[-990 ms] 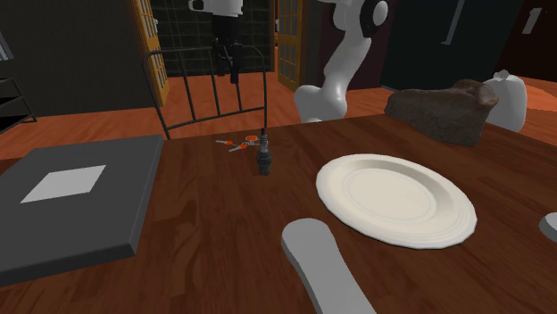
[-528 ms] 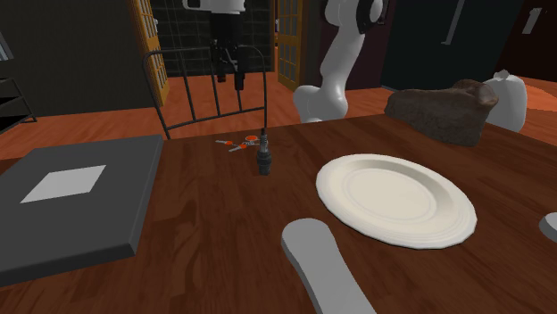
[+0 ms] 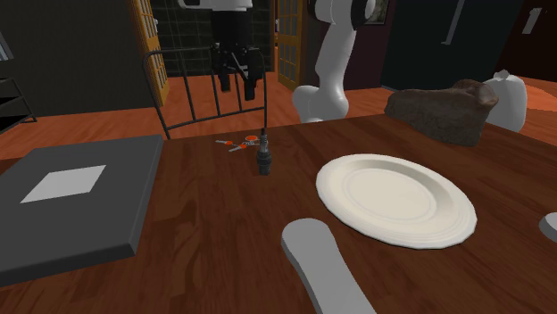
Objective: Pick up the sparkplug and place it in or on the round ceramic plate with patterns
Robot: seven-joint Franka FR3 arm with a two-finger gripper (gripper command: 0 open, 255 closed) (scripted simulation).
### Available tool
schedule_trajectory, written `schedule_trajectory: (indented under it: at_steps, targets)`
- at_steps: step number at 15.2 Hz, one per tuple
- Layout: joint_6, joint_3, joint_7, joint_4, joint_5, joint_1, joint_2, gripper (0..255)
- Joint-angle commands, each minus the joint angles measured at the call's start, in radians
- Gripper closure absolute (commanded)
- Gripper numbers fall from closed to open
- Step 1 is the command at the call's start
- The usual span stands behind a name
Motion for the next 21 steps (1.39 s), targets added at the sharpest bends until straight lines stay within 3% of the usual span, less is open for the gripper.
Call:
schedule_trajectory:
  at_steps: [1,11,21]
  targets:
    - [-0.010,0.032,0.029,0.057,0.004,0.014,0.055,0]
    - [-0.081,0.182,0.194,0.391,-0.042,0.105,0.362,0]
    - [0.028,0.178,0.182,0.252,-0.027,0.103,0.329,0]
